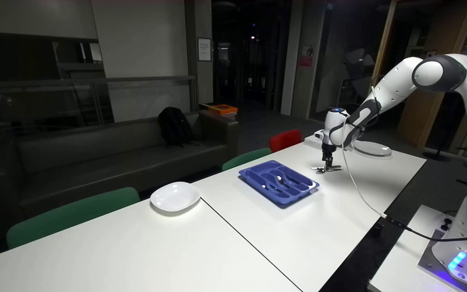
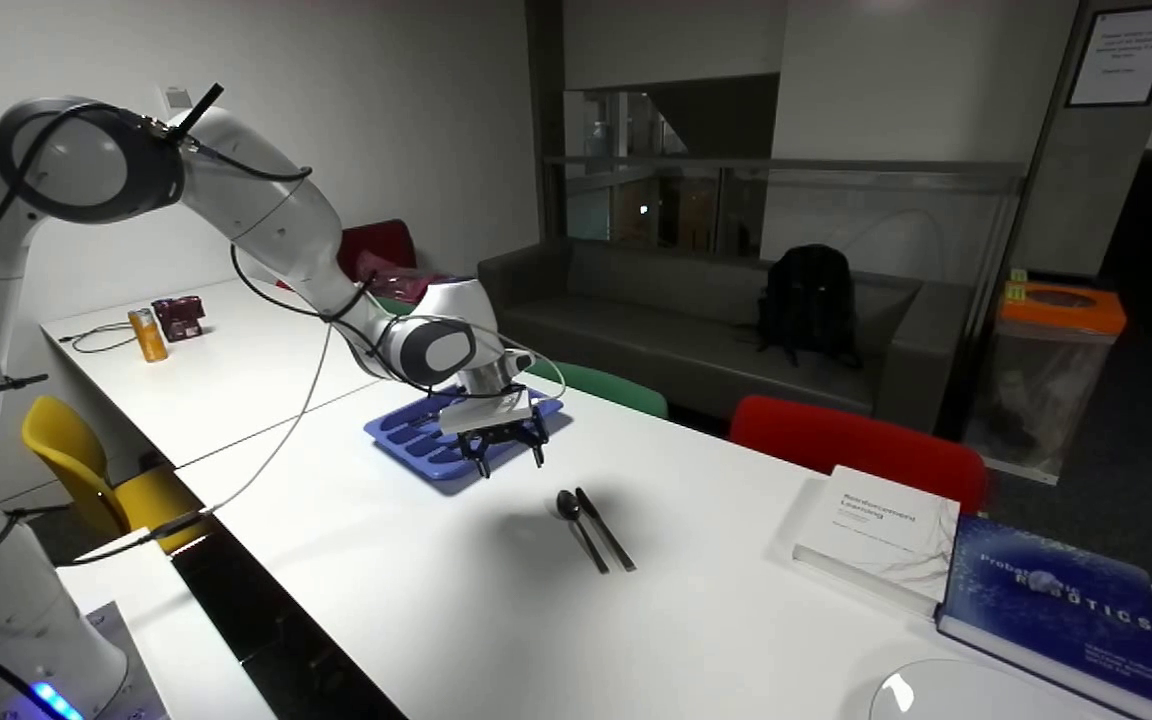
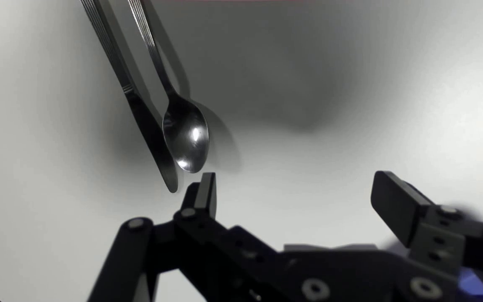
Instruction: Pick up the silver cutlery from the counter and place it on the blue tray
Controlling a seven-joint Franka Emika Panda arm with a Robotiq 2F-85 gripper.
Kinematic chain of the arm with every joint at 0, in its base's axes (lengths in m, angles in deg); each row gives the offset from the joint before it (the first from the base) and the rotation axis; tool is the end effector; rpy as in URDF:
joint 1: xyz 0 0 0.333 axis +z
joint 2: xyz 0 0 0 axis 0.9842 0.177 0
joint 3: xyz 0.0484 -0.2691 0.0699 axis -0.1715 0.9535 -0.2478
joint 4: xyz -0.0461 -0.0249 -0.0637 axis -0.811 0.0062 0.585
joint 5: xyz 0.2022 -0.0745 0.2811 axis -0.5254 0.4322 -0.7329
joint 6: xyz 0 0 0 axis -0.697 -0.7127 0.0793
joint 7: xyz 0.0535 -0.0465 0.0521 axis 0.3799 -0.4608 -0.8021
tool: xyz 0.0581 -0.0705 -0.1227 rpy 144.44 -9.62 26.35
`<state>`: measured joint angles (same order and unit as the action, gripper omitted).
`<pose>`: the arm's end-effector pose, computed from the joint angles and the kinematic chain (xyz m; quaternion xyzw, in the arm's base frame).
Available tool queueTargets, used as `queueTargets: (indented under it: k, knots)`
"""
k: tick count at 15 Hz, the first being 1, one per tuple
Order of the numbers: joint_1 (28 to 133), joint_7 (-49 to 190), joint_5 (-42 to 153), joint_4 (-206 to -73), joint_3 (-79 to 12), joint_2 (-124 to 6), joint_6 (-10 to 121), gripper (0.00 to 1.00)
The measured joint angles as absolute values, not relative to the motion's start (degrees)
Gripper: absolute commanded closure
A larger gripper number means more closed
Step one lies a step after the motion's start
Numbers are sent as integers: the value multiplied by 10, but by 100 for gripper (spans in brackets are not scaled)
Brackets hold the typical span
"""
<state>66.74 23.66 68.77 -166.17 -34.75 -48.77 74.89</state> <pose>0.5491 -0.1490 0.1674 0.9304 0.3516 0.0198 0.1016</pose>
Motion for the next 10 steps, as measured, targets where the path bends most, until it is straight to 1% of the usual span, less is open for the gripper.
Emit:
queueTargets:
  k: [10]
  knots:
    - [614, 82, 672, -1651, -347, -480, 749, 0]
